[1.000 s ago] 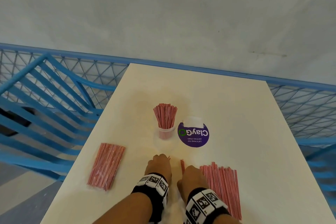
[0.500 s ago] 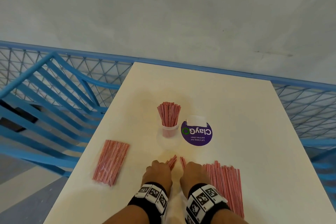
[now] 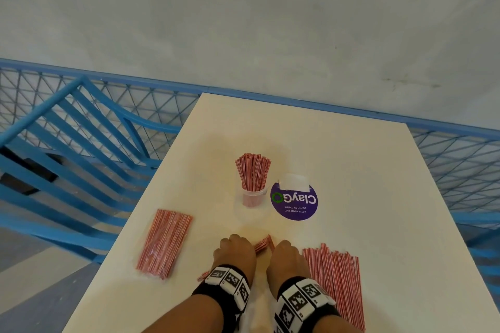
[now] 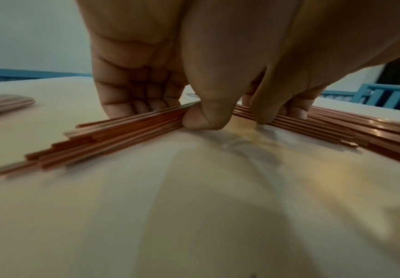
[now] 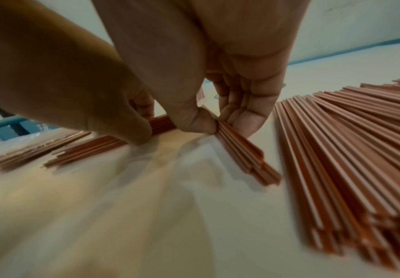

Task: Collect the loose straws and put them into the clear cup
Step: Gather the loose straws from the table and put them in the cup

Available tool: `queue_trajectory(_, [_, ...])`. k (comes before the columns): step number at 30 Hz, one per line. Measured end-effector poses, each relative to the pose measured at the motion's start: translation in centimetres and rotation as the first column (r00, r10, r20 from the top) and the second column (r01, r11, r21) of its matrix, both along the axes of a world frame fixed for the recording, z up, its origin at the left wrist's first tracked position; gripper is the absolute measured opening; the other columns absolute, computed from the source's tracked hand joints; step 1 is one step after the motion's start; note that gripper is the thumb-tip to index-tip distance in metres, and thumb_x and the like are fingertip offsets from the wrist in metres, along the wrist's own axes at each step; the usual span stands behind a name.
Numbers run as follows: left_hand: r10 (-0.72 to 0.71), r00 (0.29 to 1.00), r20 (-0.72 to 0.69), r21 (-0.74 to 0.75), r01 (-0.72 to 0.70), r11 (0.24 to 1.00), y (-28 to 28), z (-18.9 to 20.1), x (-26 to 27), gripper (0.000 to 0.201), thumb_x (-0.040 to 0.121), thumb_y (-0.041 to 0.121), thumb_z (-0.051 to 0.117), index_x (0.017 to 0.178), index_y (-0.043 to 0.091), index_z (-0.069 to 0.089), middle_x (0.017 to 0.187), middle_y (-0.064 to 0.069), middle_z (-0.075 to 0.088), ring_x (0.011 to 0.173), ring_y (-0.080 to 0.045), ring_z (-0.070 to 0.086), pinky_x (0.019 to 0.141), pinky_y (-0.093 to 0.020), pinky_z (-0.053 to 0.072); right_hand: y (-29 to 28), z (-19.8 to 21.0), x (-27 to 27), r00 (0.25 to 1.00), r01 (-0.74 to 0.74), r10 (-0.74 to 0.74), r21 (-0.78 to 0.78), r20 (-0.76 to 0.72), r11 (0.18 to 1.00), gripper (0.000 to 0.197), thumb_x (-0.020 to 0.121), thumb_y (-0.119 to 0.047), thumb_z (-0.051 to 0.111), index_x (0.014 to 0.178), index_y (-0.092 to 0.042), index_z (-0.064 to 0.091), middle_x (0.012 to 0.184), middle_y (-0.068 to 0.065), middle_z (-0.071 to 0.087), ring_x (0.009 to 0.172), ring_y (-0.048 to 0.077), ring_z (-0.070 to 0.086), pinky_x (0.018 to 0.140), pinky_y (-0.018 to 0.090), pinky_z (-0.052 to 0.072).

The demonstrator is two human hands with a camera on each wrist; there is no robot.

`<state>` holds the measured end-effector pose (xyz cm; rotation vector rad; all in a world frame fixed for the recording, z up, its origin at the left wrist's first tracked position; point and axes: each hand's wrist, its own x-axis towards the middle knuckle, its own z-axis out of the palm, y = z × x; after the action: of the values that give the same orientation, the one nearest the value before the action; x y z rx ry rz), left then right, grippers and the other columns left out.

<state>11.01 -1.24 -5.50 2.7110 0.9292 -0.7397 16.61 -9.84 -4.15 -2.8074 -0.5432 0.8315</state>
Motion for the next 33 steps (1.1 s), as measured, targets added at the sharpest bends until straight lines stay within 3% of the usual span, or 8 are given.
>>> queue_trajectory(4, [0.071, 0.998, 0.003, -0.055, -0.07, 0.996, 0.8, -0.2, -0.1, 0.037, 0.09, 0.019, 0.05, 0.125, 0.007, 0.049, 0.131, -0.012, 0.049, 0.123, -0.031, 0.046, 0.099, -0.04, 0.042, 0.2, -0.2, 0.3, 0.999, 0.034, -0.035, -0.008, -0.037, 0.999, 0.022, 0.093, -0.01, 0.041, 0.114, -0.009, 0.05, 0.121, 0.009, 0.059, 0.111, 0.025, 0.059, 0.089, 0.03, 0.047])
queue_trajectory(7, [0.053, 0.999, 0.008, -0.046, -0.052, 0.998, 0.7, -0.5, -0.2, 0.035, 0.091, 0.019, 0.047, 0.124, 0.007, 0.049, 0.13, -0.013, 0.05, 0.122, -0.031, 0.048, 0.098, -0.04, 0.042, 0.1, -0.4, 0.4, 0.999, 0.019, -0.02, -0.008, -0.048, 1.0, 0.023, 0.093, -0.011, 0.043, 0.114, -0.009, 0.052, 0.121, 0.009, 0.059, 0.111, 0.025, 0.059, 0.089, 0.029, 0.048])
queue_trajectory(11, [-0.028, 0.995, 0.097, 0.019, 0.026, 0.999, 0.0, 0.4, -0.5, 0.027, 0.084, 0.019, 0.061, 0.104, 0.001, 0.061, 0.105, -0.018, 0.061, 0.094, -0.035, 0.063, 0.078, -0.041, 0.051, 0.2, -0.6, 0.4, 1.0, 0.001, -0.002, -0.013, -0.028, 1.0, 0.023, 0.095, -0.012, 0.042, 0.115, -0.01, 0.053, 0.123, 0.008, 0.058, 0.113, 0.024, 0.058, 0.091, 0.029, 0.047])
queue_trajectory(15, [-0.101, 0.992, 0.076, 0.03, 0.099, 0.995, -0.7, -0.8, -1.0, 0.032, 0.097, 0.01, 0.028, 0.125, 0.004, 0.043, 0.126, -0.016, 0.048, 0.113, -0.032, 0.051, 0.092, -0.04, 0.042, 0.2, -0.5, 0.7, 0.999, 0.027, -0.027, 0.001, -0.03, 1.0, 0.025, 0.096, -0.016, 0.042, 0.119, -0.01, 0.051, 0.125, 0.008, 0.057, 0.114, 0.023, 0.057, 0.093, 0.029, 0.047])
queue_trajectory(23, [-0.153, 0.983, 0.105, 0.049, 0.149, 0.988, -0.5, -0.6, -1.2, 0.027, 0.098, 0.013, 0.031, 0.121, 0.006, 0.045, 0.12, -0.015, 0.05, 0.103, -0.032, 0.056, 0.082, -0.039, 0.045, -0.4, -0.3, 1.6, 0.995, 0.078, -0.074, 0.06, -0.073, 0.995, 0.025, 0.096, -0.015, 0.043, 0.119, -0.008, 0.049, 0.124, 0.01, 0.056, 0.111, 0.023, 0.058, 0.088, 0.027, 0.048])
queue_trajectory(26, [-0.087, 0.98, 0.18, -0.01, 0.09, 0.996, 0.6, 0.1, -0.9, 0.026, 0.091, 0.025, 0.056, 0.106, 0.005, 0.056, 0.103, -0.016, 0.061, 0.085, -0.032, 0.065, 0.07, -0.04, 0.053, -0.9, -0.2, 1.7, 0.988, 0.121, -0.111, 0.098, -0.107, 0.988, 0.022, 0.095, -0.015, 0.04, 0.113, -0.008, 0.048, 0.12, 0.011, 0.057, 0.108, 0.026, 0.059, 0.087, 0.031, 0.048])
queue_trajectory(29, [0.135, 0.965, 0.224, -0.199, -0.091, 0.976, 1.4, -0.1, -0.5, 0.034, 0.1, 0.034, 0.033, 0.119, 0.008, 0.043, 0.121, -0.014, 0.058, 0.107, -0.033, 0.059, 0.089, -0.041, 0.048, -1.3, 0.0, 1.8, 0.975, 0.197, -0.176, 0.167, -0.137, 0.966, 0.012, 0.093, -0.013, 0.038, 0.102, -0.008, 0.044, 0.104, 0.01, 0.059, 0.091, 0.025, 0.06, 0.078, 0.034, 0.05])
queue_trajectory(33, [0.337, 0.909, 0.246, -0.365, -0.235, 0.901, 1.7, 0.3, -0.5, 0.049, 0.094, 0.055, 0.034, 0.114, 0.011, 0.043, 0.118, -0.013, 0.062, 0.109, -0.034, 0.06, 0.093, -0.042, 0.046, -1.2, -0.1, 1.0, 0.972, 0.204, -0.179, 0.174, -0.151, 0.963, 0.018, 0.093, -0.019, 0.039, 0.107, -0.009, 0.044, 0.1, 0.007, 0.059, 0.088, 0.023, 0.06, 0.074, 0.032, 0.049])
